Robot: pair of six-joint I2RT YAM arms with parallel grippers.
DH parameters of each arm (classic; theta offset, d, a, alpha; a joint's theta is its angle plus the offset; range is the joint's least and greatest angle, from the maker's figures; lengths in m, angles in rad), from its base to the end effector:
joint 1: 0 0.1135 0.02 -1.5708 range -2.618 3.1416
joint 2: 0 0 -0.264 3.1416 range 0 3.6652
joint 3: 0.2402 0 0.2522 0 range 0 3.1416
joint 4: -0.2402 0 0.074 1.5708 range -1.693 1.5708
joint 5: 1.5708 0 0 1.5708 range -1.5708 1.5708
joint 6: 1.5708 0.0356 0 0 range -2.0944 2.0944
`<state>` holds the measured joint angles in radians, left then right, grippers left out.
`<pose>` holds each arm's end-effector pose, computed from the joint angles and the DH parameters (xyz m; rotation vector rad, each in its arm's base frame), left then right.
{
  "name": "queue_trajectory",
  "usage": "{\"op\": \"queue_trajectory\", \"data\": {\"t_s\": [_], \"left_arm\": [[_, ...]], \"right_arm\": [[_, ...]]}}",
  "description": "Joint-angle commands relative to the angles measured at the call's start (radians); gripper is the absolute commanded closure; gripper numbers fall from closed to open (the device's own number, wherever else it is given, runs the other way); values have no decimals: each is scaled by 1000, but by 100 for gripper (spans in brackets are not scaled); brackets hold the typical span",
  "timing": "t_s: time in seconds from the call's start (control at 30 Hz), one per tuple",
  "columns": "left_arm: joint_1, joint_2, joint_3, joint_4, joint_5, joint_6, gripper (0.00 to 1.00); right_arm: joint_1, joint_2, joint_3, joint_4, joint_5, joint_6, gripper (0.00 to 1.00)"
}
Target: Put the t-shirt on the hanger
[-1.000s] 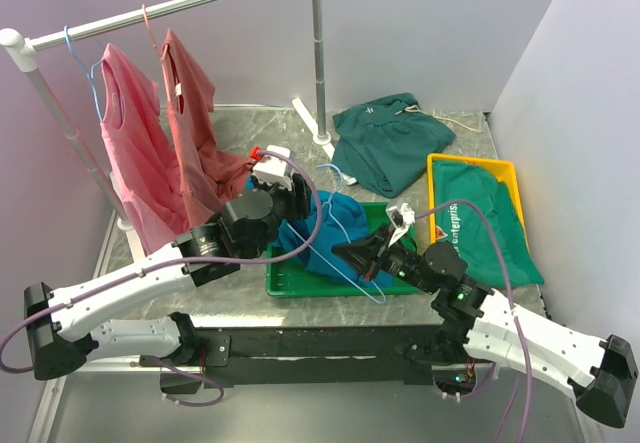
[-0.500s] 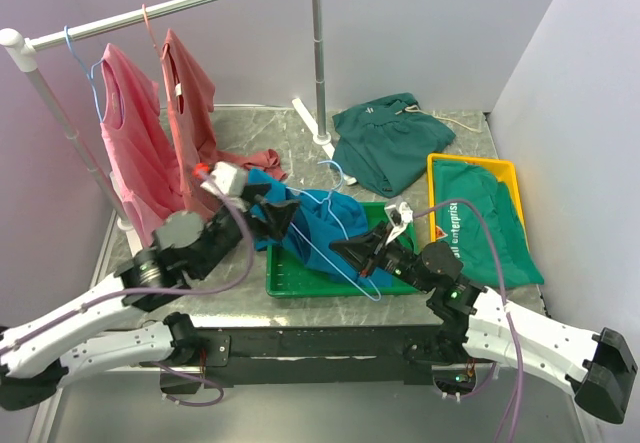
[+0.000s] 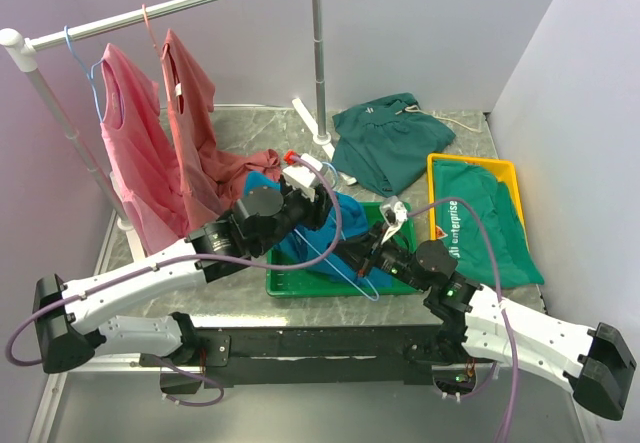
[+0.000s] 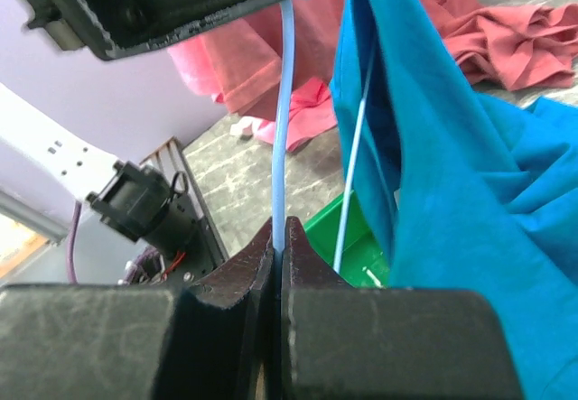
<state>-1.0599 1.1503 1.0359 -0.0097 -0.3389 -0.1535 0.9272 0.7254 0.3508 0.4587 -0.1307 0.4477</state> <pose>0.1419 -0.2290 0.3728 0.5156 1.6478 -0.6195 0.1051 0.1478 0.2640 -0.4922 1.5324 1.1895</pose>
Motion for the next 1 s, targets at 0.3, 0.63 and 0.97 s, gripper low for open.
{"op": "queue_trajectory", "data": {"t_s": [0.3, 0.63, 0.97], "left_arm": [[-2, 31, 33, 120, -162, 127, 99], [18, 147, 87, 145, -363, 137, 99], [130, 290, 257, 13, -304, 14, 99]], "right_arm": [[9, -44, 89, -164, 271, 38, 33], [7, -381, 218, -705, 698, 226, 5], [47, -273, 159, -646, 459, 301, 18]]}}
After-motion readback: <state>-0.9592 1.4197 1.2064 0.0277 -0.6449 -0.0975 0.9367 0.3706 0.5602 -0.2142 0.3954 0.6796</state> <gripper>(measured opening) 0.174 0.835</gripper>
